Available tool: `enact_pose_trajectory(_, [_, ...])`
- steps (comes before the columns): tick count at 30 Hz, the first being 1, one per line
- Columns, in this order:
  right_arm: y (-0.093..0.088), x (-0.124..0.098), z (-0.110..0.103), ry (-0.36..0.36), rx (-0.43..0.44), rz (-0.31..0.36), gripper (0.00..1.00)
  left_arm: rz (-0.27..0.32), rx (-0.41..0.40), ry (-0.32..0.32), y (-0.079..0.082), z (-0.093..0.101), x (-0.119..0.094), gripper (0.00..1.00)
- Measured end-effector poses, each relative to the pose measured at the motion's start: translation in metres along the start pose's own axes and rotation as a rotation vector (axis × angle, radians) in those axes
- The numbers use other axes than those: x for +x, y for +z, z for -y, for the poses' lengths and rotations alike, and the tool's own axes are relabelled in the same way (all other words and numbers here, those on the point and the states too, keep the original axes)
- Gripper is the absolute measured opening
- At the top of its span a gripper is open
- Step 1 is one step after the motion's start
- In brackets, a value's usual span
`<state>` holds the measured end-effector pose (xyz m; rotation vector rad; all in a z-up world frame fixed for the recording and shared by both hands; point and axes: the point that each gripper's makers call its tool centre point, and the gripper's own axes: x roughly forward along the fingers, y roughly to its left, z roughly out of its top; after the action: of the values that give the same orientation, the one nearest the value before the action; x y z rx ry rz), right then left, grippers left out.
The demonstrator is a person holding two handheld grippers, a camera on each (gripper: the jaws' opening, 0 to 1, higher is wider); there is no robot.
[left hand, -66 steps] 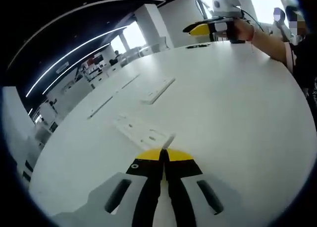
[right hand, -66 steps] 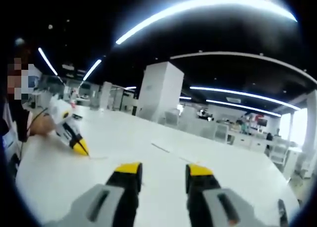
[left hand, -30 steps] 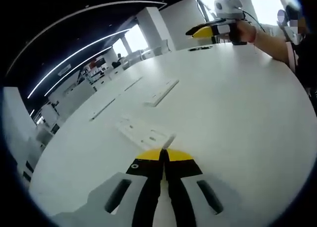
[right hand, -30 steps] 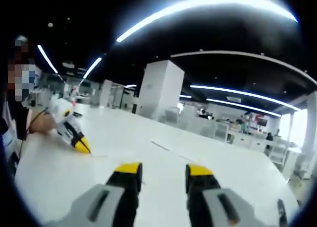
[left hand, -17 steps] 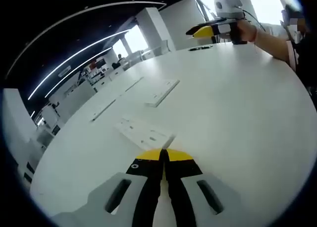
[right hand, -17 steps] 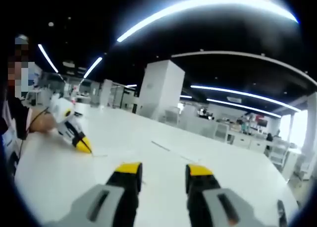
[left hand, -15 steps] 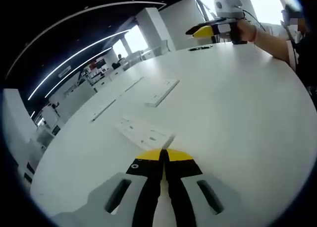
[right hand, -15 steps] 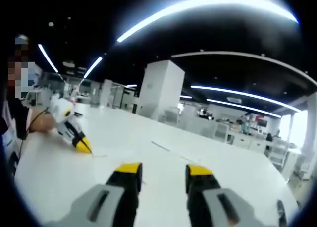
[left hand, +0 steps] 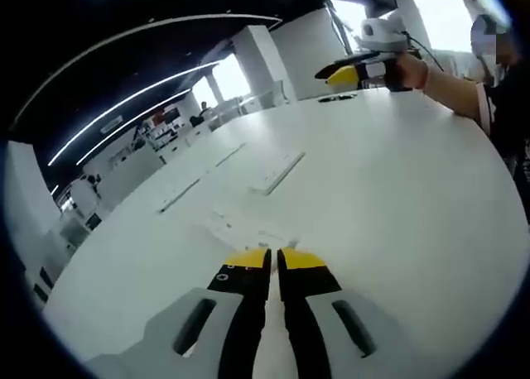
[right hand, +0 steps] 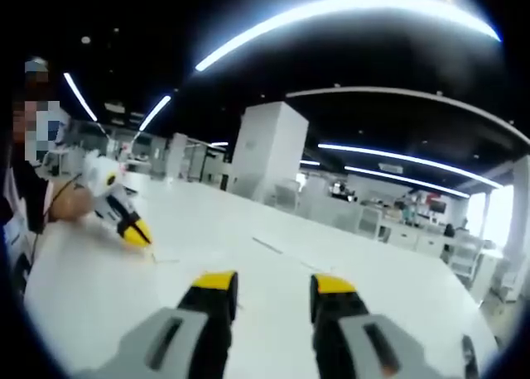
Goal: Locate the socket holder cover, grip the socket holder cover, clip it into the socket holder slot.
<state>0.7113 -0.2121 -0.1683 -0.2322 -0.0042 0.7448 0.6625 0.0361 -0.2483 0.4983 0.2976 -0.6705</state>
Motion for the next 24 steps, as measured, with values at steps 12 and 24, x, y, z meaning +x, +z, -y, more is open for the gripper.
enact_pose_trajectory(12, [0.003,-0.001,0.001,-0.004,0.001,0.009,0.37,-0.029,-0.226,-0.073,-0.015,-0.007,0.005,0.08])
enact_pose_trajectory(24, [0.004,0.0,0.0,-0.007,-0.002,0.014,0.37,-0.063,-0.274,-0.081,-0.024,-0.004,0.012,0.08])
